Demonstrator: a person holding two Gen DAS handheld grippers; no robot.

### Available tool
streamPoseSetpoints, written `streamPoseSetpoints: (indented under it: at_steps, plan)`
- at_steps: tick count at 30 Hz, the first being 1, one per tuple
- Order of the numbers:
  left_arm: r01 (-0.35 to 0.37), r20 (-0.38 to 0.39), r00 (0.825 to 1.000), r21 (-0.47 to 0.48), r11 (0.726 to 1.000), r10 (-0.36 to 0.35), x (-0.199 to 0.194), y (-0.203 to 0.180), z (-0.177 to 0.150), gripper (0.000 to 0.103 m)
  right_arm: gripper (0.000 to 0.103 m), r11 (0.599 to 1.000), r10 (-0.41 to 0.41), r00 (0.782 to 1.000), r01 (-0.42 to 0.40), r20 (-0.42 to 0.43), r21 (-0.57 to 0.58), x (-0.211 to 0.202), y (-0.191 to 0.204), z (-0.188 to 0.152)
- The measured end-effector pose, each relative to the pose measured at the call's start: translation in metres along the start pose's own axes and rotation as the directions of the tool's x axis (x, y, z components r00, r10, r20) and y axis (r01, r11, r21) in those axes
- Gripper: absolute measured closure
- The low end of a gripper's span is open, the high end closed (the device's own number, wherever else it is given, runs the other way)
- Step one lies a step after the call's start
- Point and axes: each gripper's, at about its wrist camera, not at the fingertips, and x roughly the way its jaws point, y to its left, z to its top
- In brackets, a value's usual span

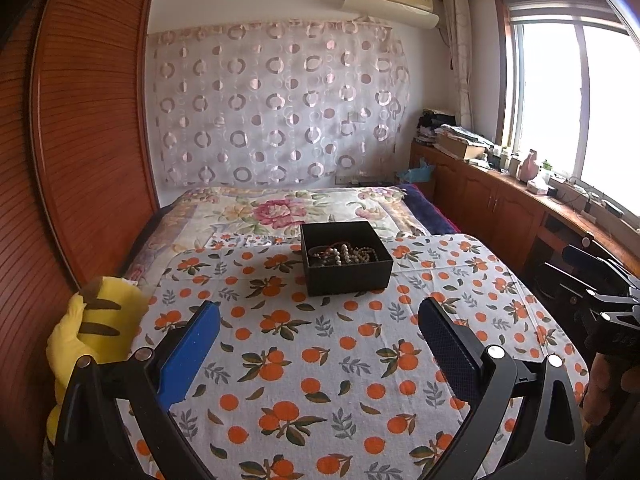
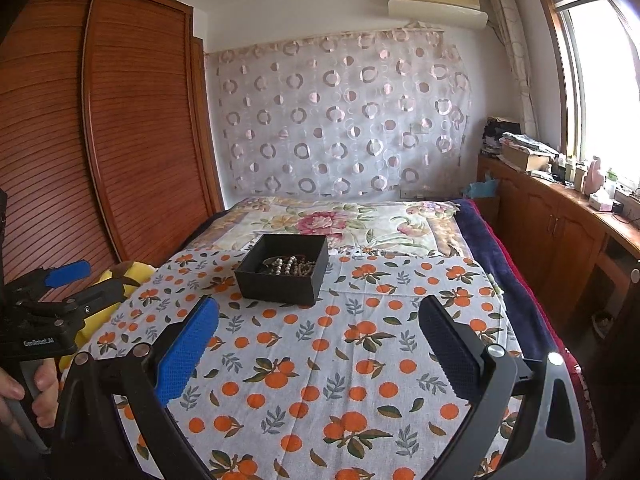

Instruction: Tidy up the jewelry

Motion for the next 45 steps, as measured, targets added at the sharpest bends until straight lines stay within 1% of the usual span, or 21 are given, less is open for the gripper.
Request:
streamPoseSetpoints:
  at_steps: [15,30,45]
  plan:
    - [0.009,0.007,1.0,-0.002,1.0,-0.009,-0.005,-0.004,0.005,0.007,0.002,1.0,0.001,1.0,-0.001,-0.001,0.001,0.0,-0.001,0.0]
    - [0.015,0.042,0.999,-0.017,1.0,-0.015,-0.016,-0.003,0.008,0.007,0.002,1.0,0.0,1.0,0.0,0.001,0.003,0.0,0.0,-0.002]
    - [0.016,0.043,0.999,-0.02,1.0,-0.015,-0.018,0.0,0.007,0.007,0.002,1.0,0.001,1.0,-0.001,0.002,0.006,0.0,0.0,-0.002]
